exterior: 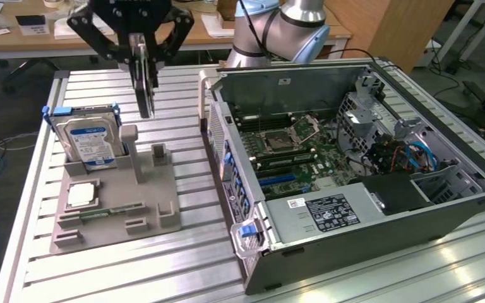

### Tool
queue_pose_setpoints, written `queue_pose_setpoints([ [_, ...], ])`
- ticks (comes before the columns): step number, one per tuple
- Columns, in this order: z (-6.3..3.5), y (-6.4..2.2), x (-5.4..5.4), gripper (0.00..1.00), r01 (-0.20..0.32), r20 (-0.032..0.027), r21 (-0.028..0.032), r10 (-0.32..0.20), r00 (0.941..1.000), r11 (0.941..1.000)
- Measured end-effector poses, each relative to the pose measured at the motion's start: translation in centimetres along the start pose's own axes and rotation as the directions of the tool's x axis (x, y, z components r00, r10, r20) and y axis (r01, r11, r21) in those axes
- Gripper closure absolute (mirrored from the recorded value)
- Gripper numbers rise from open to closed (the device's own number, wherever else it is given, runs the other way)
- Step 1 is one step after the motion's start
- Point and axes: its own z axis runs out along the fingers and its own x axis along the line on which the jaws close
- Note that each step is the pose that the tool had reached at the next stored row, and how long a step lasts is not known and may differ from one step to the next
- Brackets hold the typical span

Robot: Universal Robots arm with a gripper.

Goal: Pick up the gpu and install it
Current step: 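Pick up the gpu and move the gpu toward the slot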

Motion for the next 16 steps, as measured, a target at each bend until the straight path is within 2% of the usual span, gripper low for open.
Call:
queue_pose_setpoints([
  [2, -0.61, 0.01, 0.0, 0.72, 0.000, -0.0001, -0.0001, 0.000, 1.0000, 1.0000],
  [9, -0.62, 0.01, -0.1, 0.72, 0.000, -0.0001, 0.0000, 0.000, 1.0000, 1.0000],
  [16, -0.59, 0.05, -1.4, 0.72, 0.000, 0.0000, -0.0001, 0.000, 1.0000, 1.0000],
])
